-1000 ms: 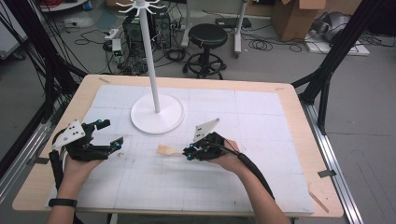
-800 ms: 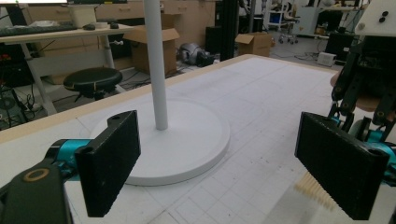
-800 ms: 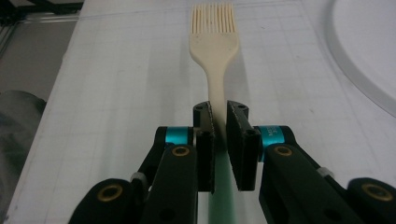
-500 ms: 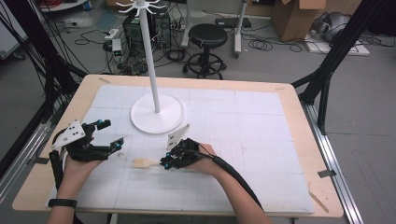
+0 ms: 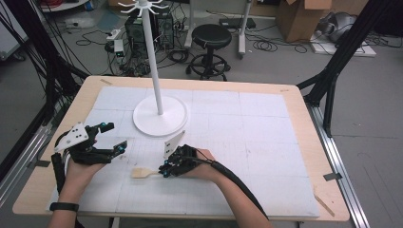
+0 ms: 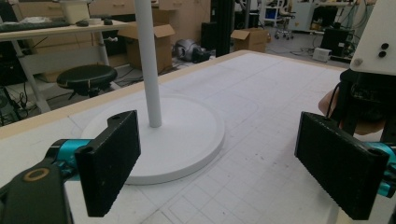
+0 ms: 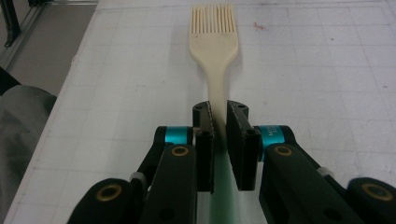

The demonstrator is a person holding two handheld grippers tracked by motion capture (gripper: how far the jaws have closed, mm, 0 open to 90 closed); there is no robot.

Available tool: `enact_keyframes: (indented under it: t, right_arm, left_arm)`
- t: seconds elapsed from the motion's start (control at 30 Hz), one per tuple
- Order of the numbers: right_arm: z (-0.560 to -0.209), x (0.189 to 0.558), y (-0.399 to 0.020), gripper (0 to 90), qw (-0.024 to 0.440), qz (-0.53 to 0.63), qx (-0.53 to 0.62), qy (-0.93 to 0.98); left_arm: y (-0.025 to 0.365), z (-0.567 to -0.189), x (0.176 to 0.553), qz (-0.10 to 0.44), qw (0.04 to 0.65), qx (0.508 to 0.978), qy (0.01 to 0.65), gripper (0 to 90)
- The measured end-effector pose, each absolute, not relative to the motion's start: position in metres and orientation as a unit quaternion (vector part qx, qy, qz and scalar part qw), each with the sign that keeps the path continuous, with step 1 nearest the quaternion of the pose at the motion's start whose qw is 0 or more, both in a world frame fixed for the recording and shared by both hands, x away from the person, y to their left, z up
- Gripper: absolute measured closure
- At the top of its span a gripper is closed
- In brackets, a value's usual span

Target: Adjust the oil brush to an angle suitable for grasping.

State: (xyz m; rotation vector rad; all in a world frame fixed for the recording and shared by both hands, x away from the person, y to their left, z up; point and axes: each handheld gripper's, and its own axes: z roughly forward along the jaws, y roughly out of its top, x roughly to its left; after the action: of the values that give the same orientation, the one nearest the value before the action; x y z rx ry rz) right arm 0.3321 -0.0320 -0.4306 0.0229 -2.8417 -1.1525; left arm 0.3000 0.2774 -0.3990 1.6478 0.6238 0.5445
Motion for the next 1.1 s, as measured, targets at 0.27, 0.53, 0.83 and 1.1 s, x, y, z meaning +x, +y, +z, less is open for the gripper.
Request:
enact_keyframes:
  t: [0.27, 0.53, 0.83, 1.1]
  right_arm:
    - [-0.435, 0.332, -0.030, 78.2, 0.037, -0.364, 0.008, -0.931]
    - [-0.426, 0.334, -0.040, 53.3, 0.023, -0.383, -0.005, -0.923]
    - [-0.407, 0.338, -0.085, 30.0, -0.002, -0.420, -0.053, -0.906]
    - [-0.395, 0.337, -0.153, 21.1, -0.042, -0.455, -0.110, -0.882]
  left_arm:
    - [0.277, -0.400, 0.300, 0.234, 0.602, 0.714, 0.271, 14.9]
    - [0.277, -0.399, 0.299, 0.232, 0.602, 0.716, 0.268, 14.9]
    - [0.277, -0.400, 0.298, 0.230, 0.599, 0.718, 0.269, 14.9]
    - [0.275, -0.400, 0.298, 0.229, 0.597, 0.721, 0.267, 14.8]
